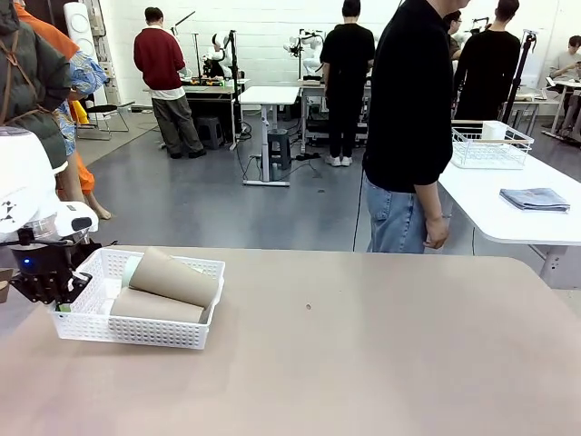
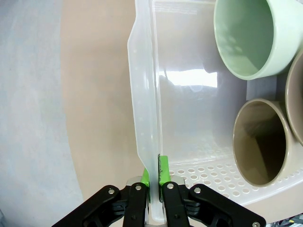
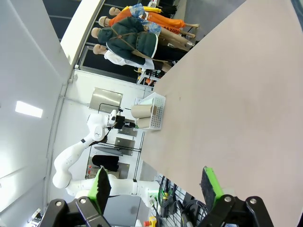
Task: Clean and organize the cups into the basket.
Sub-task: Move the Organizing basket back to the left side of the table.
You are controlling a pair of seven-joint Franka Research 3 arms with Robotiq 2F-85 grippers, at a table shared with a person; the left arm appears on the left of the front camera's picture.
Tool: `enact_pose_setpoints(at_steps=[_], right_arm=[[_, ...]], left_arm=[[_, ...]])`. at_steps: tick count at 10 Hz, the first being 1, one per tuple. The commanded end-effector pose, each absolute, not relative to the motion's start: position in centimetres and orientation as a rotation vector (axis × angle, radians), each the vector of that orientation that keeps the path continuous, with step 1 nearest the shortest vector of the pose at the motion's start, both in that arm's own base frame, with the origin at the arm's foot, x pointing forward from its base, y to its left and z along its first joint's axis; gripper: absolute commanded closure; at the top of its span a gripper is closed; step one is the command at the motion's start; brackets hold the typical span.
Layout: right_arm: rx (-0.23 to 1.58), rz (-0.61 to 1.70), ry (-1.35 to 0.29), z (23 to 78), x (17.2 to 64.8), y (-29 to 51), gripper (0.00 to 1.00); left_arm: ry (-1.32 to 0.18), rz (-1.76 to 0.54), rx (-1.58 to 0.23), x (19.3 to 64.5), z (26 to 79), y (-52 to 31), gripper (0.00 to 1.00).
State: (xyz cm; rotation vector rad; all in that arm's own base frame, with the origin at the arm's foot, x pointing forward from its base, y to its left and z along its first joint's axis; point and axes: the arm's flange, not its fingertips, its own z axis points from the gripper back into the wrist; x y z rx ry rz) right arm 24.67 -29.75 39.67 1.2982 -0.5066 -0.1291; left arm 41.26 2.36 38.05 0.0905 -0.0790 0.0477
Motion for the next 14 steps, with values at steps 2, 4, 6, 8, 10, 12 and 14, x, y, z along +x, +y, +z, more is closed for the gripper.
enact_pose_setpoints(at_steps=[2, 4, 6, 8, 10, 12, 14], right_arm=[[1.295, -0.129, -0.507, 39.7, 24.8, -29.7, 0.00], [1.295, -0.129, -0.507, 39.7, 24.8, -29.7, 0.00], [1.295, -0.129, -0.507, 39.7, 24.8, -29.7, 0.00], [1.295, -0.129, -0.507, 39.7, 24.8, -29.7, 0.00], [1.295, -0.129, -0.507, 39.7, 24.8, -29.7, 0.00], [1.295, -0.129, -0.507, 39.7, 24.8, -29.7, 0.00], [1.295, -0.129, -0.507, 39.7, 24.8, -29.7, 0.00]], left_arm=[[-0.089, 0.077, 0.085, 41.8, 37.8, 5.9, 0.95], [-0.080, 0.081, 0.103, 41.9, 37.7, 6.7, 0.95], [-0.079, 0.066, 0.096, 42.1, 37.1, 7.4, 0.95], [-0.084, 0.051, 0.083, 42.4, 37.6, 6.3, 0.35], [-0.096, 0.051, 0.079, 42.4, 37.7, 6.4, 0.31], [-0.103, 0.051, 0.074, 42.3, 38.0, 6.4, 0.00], [-0.108, 0.050, 0.077, 42.3, 38.1, 6.5, 0.00]])
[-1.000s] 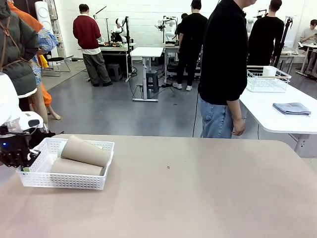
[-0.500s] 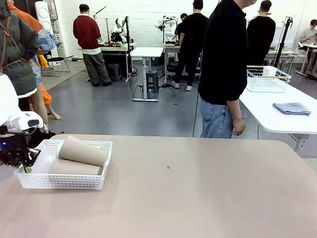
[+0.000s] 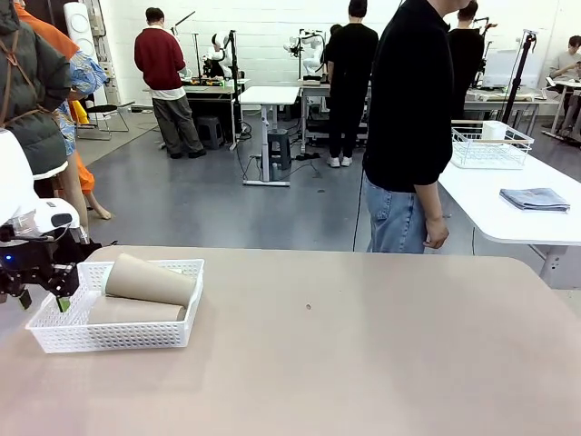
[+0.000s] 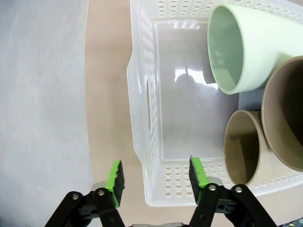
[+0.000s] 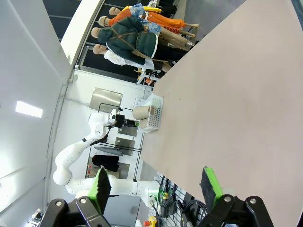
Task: Clean and organize the cups into the basket.
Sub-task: Move the Organizing basket back to the left side of the table.
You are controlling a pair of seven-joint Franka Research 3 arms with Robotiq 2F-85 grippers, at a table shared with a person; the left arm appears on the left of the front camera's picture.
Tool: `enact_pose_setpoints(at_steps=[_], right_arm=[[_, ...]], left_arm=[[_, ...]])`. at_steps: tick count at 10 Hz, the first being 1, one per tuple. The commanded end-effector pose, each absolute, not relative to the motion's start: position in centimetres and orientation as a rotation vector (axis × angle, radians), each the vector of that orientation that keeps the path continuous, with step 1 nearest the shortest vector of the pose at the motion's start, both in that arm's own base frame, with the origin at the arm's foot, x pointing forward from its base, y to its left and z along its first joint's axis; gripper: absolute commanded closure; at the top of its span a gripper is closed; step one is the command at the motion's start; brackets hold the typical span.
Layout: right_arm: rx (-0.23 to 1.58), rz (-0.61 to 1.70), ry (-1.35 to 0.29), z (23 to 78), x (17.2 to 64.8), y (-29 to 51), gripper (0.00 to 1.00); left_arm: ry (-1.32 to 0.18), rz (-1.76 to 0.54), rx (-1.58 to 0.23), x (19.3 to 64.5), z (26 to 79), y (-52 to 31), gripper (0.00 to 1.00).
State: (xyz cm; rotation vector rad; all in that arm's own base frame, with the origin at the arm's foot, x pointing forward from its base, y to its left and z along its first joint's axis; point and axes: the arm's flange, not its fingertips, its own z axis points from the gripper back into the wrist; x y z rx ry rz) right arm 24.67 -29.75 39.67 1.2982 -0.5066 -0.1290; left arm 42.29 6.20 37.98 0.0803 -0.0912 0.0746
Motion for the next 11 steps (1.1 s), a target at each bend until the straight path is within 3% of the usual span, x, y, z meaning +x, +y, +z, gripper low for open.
enact_pose_setpoints(at_steps=[1, 5, 7, 11], right_arm=[[1.295, -0.129, -0.507, 39.7, 24.8, -29.7, 0.00], [1.295, -0.129, -0.507, 39.7, 24.8, -29.7, 0.00], [1.295, -0.129, -0.507, 39.7, 24.8, -29.7, 0.00], [1.295, -0.129, -0.507, 39.7, 24.8, -29.7, 0.00]], left_arm=[[-0.107, 0.050, 0.075, 42.3, 38.1, 6.4, 0.00], [-0.170, 0.110, 0.057, 41.2, 41.4, 6.7, 0.00], [-0.293, 0.099, 0.081, 36.8, 45.8, 6.3, 0.00], [-0.350, 0.010, 0.081, 27.7, 47.6, 5.6, 0.00]])
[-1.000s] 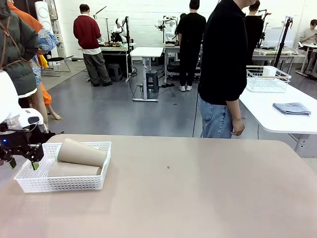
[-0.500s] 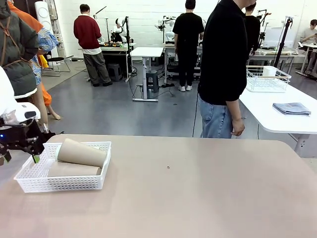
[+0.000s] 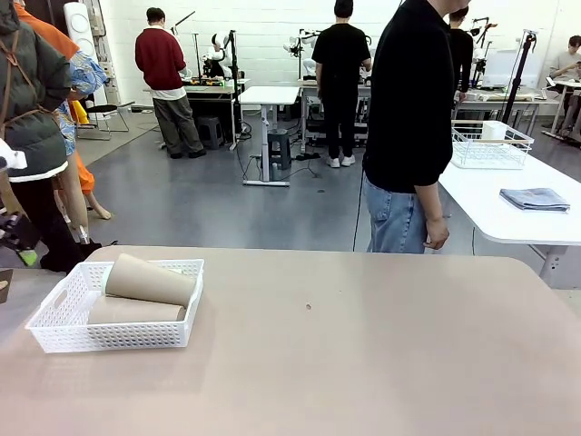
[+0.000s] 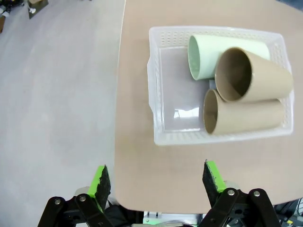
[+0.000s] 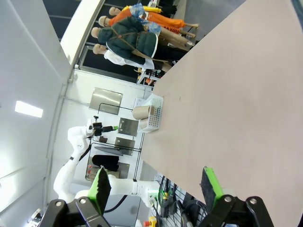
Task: Clean and organize the cups into the basket.
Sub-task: Move the Organizing basket back to the left side of the table.
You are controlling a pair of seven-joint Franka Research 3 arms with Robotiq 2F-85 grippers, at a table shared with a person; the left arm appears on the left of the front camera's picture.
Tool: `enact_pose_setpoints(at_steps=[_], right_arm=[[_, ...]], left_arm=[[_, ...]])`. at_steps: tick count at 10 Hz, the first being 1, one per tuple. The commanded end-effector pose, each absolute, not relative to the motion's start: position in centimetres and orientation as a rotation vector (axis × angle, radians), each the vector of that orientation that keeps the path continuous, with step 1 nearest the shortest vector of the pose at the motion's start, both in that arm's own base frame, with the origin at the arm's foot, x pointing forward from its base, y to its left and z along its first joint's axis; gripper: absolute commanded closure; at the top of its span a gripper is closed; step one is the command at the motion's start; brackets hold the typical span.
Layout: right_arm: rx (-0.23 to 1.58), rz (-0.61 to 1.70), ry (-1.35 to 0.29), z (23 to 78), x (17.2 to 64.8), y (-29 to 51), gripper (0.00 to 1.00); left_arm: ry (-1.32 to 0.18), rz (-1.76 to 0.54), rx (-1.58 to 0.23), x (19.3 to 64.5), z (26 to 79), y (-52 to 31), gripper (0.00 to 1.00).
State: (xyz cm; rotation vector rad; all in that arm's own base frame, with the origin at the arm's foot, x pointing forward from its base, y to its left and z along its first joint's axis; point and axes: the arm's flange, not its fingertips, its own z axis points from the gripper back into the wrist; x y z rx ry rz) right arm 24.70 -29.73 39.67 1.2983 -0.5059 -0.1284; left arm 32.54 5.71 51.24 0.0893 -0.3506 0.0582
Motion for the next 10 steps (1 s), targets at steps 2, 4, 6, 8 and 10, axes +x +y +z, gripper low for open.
enact_pose_setpoints(at_steps=[2, 4, 6, 8, 10], right_arm=[[1.295, -0.129, -0.507, 39.7, 24.8, -29.7, 0.00], [1.295, -0.129, -0.507, 39.7, 24.8, -29.7, 0.00], [1.295, -0.129, -0.507, 39.7, 24.8, -29.7, 0.00], [1.295, -0.129, -0.507, 39.7, 24.8, -29.7, 0.00], [1.295, -0.129, -0.507, 39.7, 24.8, -29.7, 0.00]], left_arm=[[-0.351, 0.017, 0.108, 26.4, 46.1, 5.3, 0.00], [-0.349, 0.040, 0.091, 31.4, 52.1, 5.7, 0.00], [-0.349, 0.040, 0.091, 31.4, 52.1, 5.7, 0.00], [-0.339, 0.035, 0.093, 31.1, 52.2, 5.7, 0.00], [-0.104, 0.091, -0.378, 32.7, 54.0, 10.7, 0.00]])
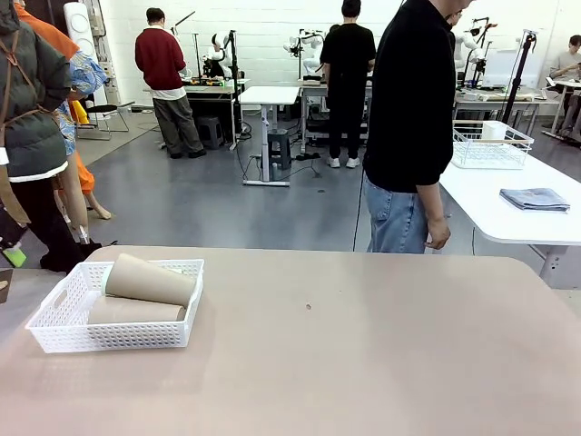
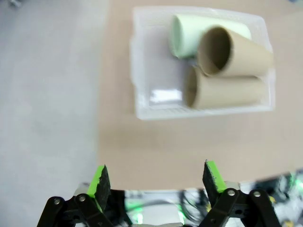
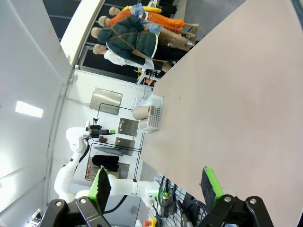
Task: Clean and organize the cups into the basket.
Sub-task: Move the Organizing basket back to the left side of the table.
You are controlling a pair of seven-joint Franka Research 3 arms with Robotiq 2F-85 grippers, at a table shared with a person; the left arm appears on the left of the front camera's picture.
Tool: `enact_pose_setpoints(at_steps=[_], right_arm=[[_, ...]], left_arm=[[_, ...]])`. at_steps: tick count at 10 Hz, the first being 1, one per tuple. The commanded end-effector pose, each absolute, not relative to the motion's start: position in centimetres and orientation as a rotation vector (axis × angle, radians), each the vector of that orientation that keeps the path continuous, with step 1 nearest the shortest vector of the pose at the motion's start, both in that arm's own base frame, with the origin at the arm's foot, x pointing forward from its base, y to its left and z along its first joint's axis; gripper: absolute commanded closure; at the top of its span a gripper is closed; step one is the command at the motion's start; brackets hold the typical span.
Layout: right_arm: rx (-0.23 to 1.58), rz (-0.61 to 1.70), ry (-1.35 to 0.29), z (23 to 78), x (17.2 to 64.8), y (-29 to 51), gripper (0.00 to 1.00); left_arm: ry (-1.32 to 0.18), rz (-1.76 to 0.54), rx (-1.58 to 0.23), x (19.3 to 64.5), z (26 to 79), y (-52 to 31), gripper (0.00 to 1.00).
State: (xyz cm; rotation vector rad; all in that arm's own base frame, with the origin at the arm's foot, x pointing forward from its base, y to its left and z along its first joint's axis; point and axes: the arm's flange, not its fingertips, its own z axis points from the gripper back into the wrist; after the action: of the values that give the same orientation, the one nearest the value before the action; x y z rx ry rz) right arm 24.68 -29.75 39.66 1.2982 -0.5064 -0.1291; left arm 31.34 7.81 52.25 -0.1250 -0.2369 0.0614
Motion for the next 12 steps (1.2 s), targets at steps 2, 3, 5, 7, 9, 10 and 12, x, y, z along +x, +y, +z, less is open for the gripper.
enact_pose_setpoints(at_steps=[2, 3, 5, 7, 9, 10, 12], right_arm=[[1.295, -0.129, -0.507, 39.7, 24.8, -29.7, 0.00], [1.295, -0.129, -0.507, 39.7, 24.8, -29.7, 0.00], [1.295, -0.129, -0.507, 39.7, 24.8, -29.7, 0.00], [1.295, -0.129, -0.507, 39.7, 24.8, -29.7, 0.00], [1.295, -0.129, -0.507, 39.7, 24.8, -29.7, 0.00], [1.295, -0.129, -0.507, 39.7, 24.8, -29.7, 0.00], [1.295, -0.129, -0.507, 39.7, 24.8, -29.7, 0.00]], left_arm=[[-0.059, 0.154, -0.680, 33.3, 54.9, 15.7, 0.00], [-0.031, 0.165, -0.796, 33.6, 55.1, 18.0, 0.00], [-0.053, 0.201, -0.980, 33.7, 54.5, 22.3, 0.00], [-0.120, 0.283, -1.065, 33.1, 53.1, 26.2, 0.00], [-0.220, 0.350, -1.074, 31.9, 51.9, 29.4, 0.00], [-0.217, 0.353, -1.093, 31.7, 51.3, 30.5, 0.00], [-0.218, 0.325, -1.132, 31.4, 50.7, 31.7, 0.00]])
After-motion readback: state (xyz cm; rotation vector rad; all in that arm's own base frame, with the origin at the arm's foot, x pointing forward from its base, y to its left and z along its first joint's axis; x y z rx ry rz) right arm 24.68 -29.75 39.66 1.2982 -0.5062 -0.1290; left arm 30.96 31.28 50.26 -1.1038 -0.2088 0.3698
